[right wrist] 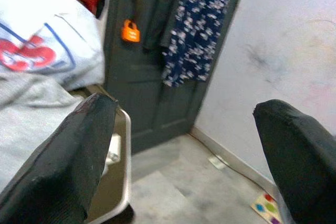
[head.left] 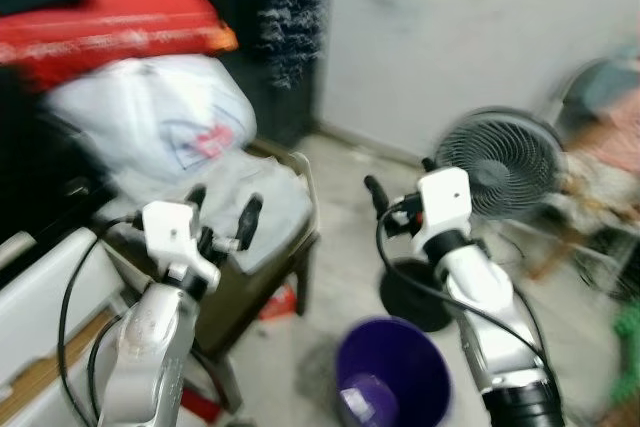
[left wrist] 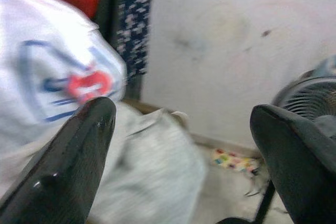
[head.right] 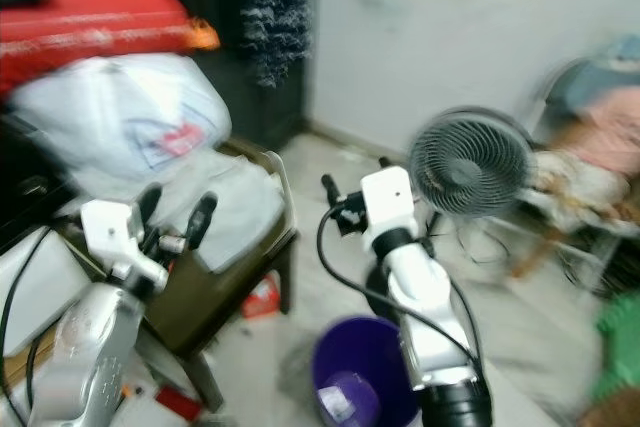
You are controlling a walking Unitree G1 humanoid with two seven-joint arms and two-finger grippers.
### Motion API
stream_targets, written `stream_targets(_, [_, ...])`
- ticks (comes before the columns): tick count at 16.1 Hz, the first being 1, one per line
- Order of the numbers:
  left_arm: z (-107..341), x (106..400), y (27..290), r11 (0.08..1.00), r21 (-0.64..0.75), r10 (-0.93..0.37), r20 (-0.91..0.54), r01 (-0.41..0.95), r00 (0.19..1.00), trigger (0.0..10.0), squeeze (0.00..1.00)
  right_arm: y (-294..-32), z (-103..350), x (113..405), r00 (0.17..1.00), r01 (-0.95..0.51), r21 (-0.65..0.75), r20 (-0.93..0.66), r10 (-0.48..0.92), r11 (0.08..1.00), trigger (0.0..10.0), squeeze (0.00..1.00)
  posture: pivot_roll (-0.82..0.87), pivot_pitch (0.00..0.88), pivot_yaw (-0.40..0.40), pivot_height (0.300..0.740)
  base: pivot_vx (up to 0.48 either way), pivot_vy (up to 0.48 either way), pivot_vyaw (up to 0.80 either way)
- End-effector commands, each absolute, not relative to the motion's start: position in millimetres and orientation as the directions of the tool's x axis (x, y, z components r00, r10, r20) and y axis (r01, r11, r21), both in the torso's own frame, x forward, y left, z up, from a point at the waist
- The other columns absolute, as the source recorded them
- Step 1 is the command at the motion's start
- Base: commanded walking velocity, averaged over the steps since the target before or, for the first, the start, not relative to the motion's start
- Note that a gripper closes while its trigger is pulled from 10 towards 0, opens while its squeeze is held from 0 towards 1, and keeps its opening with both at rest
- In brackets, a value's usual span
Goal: Clean up the room
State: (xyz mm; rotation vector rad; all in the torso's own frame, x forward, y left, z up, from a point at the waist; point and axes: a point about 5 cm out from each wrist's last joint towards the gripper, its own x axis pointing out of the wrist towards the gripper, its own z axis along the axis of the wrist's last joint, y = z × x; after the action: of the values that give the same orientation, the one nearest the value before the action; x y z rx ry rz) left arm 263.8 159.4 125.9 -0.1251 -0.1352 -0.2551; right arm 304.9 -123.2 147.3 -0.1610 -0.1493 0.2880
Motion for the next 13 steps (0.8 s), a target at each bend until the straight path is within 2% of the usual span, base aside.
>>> stream_targets(1, [130.7, 267.3, 158.5, 0.962, -0.083, -0.245, 0.159, 0.260, 0.957, 10.0, 0.00, -123.5, 148.7, 306.2, 0.949, -0.264, -0.177, 0.126, 0.288, 0.948, 10.0, 0.00, -0.03, 0.000, -0.059, 0.740, 0.000, 0.000, 0.80])
stream_targets(6, [131.3, 268.8, 156.7, 0.962, -0.058, -0.253, 0.159, 0.265, 0.954, 10.0, 0.00, -123.6, 147.9, 306.4, 0.950, -0.261, -0.176, 0.127, 0.285, 0.949, 10.0, 0.00, -0.03, 0.000, -0.059, 0.740, 0.000, 0.000, 0.73])
stream_targets(9, [129.4, 270.3, 157.2, 0.967, -0.041, -0.242, 0.143, 0.250, 0.960, 10.0, 0.00, -123.1, 147.5, 307.0, 0.950, -0.262, -0.177, 0.126, 0.285, 0.949, 10.0, 0.00, -0.03, 0.000, -0.059, 0.740, 0.000, 0.000, 0.00])
stream_targets(13, [129.7, 270.8, 157.2, 0.969, -0.032, -0.240, 0.141, 0.247, 0.960, 10.0, 0.00, -122.5, 147.2, 306.9, 0.949, -0.264, -0.178, 0.126, 0.288, 0.948, 10.0, 0.00, -0.03, 0.000, -0.059, 0.740, 0.000, 0.000, 0.80])
